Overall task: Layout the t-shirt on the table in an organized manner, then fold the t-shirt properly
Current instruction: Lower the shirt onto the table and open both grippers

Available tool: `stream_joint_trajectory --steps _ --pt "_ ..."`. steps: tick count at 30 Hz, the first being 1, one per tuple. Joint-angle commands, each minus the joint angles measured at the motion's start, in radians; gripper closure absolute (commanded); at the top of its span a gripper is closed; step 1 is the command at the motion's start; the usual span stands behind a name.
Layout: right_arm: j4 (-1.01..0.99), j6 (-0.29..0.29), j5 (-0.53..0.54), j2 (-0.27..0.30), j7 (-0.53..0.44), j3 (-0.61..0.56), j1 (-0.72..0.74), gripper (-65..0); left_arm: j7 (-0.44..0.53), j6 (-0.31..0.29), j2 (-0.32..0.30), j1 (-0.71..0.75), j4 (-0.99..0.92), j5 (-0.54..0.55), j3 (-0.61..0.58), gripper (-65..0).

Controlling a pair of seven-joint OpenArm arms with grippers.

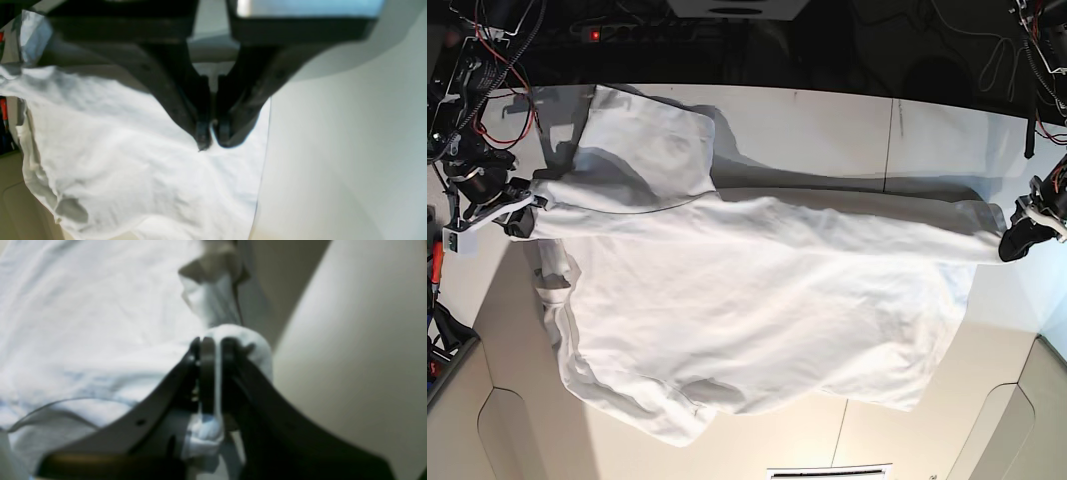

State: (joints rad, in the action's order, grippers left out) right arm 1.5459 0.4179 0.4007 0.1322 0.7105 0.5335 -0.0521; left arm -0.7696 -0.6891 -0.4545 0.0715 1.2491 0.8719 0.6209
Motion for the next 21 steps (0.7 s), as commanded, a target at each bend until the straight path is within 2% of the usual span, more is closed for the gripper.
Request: stream_joint_trajectory --steps 1,3,4,6,7,8,13,21 --pt "0.000 -0.002 0.011 0.012 -0.023 0.001 0.013 0.0 0.025 -0.009 -0.025 -0.010 0.014 0.010 0.006 0.0" --pt "-0.018 -0.002 0.010 0.011 -0.023 0.001 0.013 0.0 0.026 -0.009 -0.024 -0.010 0.014 -0.010 0.006 0.0" --pt "-0.021 0.000 0.010 0.012 -0.023 0.001 0.013 -2.3 0.026 -0.009 -0.025 -0.010 0.014 -0.019 0.006 0.0" --pt "-0.021 0.022 0.011 0.012 -0.031 0.001 0.013 -20.0 0.026 -0.009 -0.025 -0.010 0.014 -0.026 0.006 -16.7" --pt "-0.021 0.029 0.011 0.012 -0.036 0.001 0.013 -26.7 0.026 -0.009 -0.025 -0.010 0.014 -0.026 0.006 -22.9" --pt "-0.021 0.032 0.011 0.012 -0.041 0.001 0.013 -30.4 0.026 -0.009 -0.025 -0.010 0.014 -0.025 0.006 -26.3" --pt "-0.001 0.032 0.092 0.029 -0.040 0.001 0.013 -31.0 0.026 -0.009 -0.026 -0.010 0.014 -0.023 0.006 -27.0" --pt "0.200 0.035 0.098 0.028 0.045 0.043 0.013 -30.7 0.034 -0.009 -0.025 -0.011 0.014 0.032 0.008 -27.0"
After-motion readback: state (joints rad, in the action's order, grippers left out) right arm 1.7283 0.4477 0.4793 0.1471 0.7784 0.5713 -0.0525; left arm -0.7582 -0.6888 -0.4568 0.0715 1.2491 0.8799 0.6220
